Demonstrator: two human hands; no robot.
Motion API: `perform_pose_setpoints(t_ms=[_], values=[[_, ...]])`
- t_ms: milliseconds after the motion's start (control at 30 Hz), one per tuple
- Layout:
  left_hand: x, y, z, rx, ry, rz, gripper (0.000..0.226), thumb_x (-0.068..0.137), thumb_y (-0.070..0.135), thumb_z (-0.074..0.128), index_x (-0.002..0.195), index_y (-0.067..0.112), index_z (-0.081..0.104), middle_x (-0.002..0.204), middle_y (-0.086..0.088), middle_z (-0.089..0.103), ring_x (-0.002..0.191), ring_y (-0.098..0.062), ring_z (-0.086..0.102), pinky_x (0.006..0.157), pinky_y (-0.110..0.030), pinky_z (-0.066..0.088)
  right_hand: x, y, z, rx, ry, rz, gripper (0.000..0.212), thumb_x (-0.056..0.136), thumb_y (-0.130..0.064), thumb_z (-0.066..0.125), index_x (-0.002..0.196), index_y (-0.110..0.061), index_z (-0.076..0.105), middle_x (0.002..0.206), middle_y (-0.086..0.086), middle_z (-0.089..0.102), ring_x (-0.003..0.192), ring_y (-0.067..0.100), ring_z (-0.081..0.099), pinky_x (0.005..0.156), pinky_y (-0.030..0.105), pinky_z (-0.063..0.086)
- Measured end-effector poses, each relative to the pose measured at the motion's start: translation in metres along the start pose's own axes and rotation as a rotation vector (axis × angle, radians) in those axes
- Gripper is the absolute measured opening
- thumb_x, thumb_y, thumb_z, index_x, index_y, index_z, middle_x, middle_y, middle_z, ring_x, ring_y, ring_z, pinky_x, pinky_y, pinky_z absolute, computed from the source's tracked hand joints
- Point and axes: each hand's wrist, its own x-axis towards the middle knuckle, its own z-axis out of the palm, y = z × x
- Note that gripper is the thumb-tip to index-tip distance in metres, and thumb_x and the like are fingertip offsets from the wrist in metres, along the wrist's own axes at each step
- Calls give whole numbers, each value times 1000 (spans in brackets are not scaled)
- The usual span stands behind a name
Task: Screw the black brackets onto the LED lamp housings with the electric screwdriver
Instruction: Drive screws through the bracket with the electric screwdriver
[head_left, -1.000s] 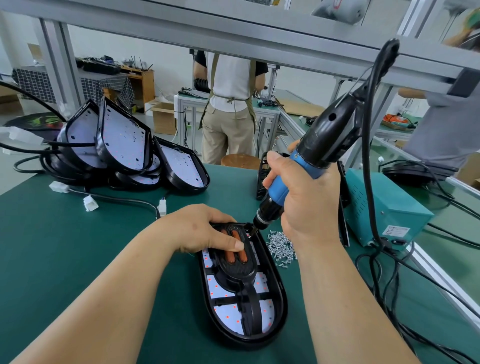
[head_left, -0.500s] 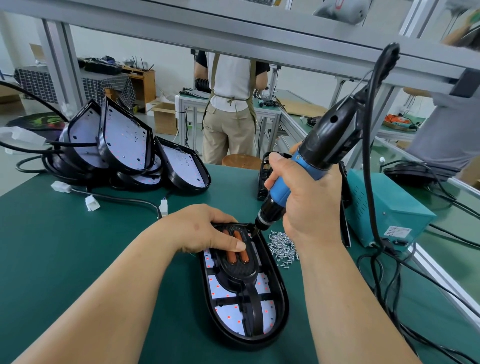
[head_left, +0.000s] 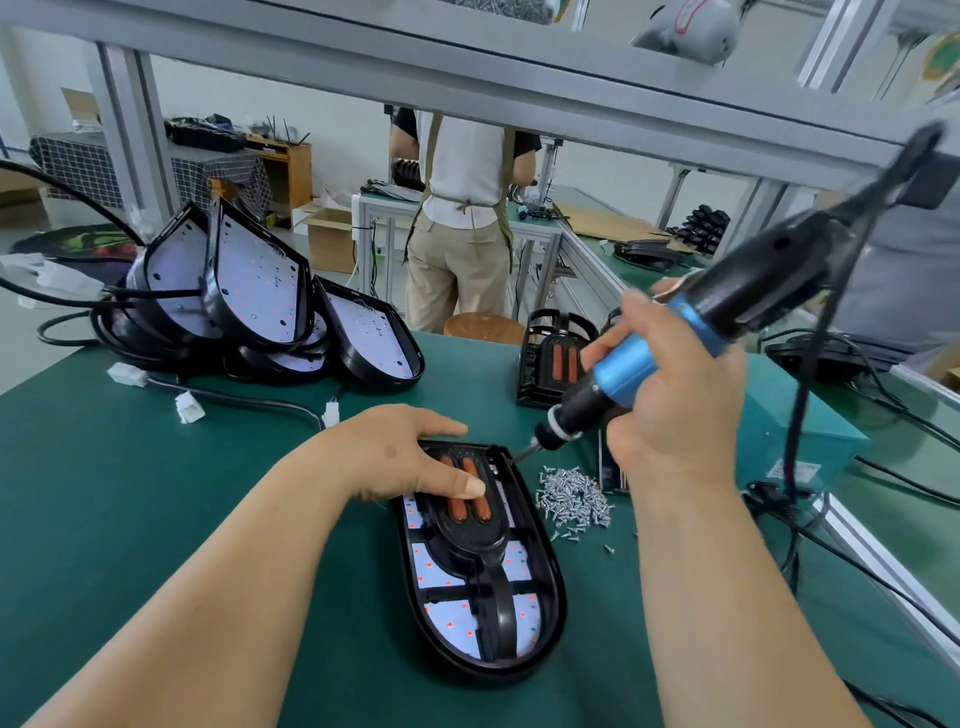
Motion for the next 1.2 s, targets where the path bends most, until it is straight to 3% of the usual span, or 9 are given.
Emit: perform_pose_setpoints(t_ms=[67,167,267,400,533,633,867,1033,1200], values=[[-1,-2,-3,17,40,-3,86,67,53,84,143,36,48,145,13,49,131,-9,47,109,-23,32,6,-7,-8,50,82,3,27,75,-4,72,92,-13,52,63,5,50,53,21,50,55,31,51],[-3,-5,-6,11,36,-16,84,66,56,83,140,35,49,140,9,52,122,-11,50,101,-23,36,10,-11,-33,155,246,125,26,84,-6,68,101,-9,49,63,3,47,55,19,48,60,31,50],[0,-5,-6,34,32,-17,80,67,57,82,137,35,51,134,6,56,117,-13,54,101,-26,40,8,-11,-61,223,425,229,20,88,-15,65,92,-11,46,61,1,47,49,18,48,60,27,49],[0,4,-4,123,144,8,76,73,57,77,139,33,50,134,1,53,125,-16,52,104,-30,40,-6,-4,-98,298,590,204,18,90,-18,63,86,-14,46,67,0,45,55,17,46,69,30,48],[-6,33,12,254,351,169,30,86,46,69,114,35,65,110,6,56,111,-19,59,99,-32,43,-10,-3,-118,351,664,211,20,90,-21,62,82,-14,46,66,0,46,61,18,46,73,30,49],[-14,61,44,359,267,314,7,89,37,66,96,36,68,90,15,53,99,-15,60,92,-31,47,-8,-2,-125,371,677,209,19,89,-21,64,83,-13,48,68,0,48,62,18,47,75,31,50],[-3,89,102,687,111,311,24,87,10,59,98,27,73,104,1,70,102,-24,63,80,-33,48,-10,0,-134,388,761,288,26,85,-20,70,100,-9,53,80,4,52,66,21,52,72,32,55],[3,99,112,677,154,309,25,89,10,60,89,34,65,100,3,68,87,-24,57,73,-29,37,-10,-4,-138,409,813,299,24,83,-19,71,98,-10,54,80,4,53,64,21,53,71,31,55],[11,97,119,635,139,269,15,93,20,62,92,34,65,111,1,70,89,-23,57,82,-32,51,-9,-8,-145,459,845,296,30,82,-19,73,107,-11,57,85,4,56,65,20,56,69,32,56]])
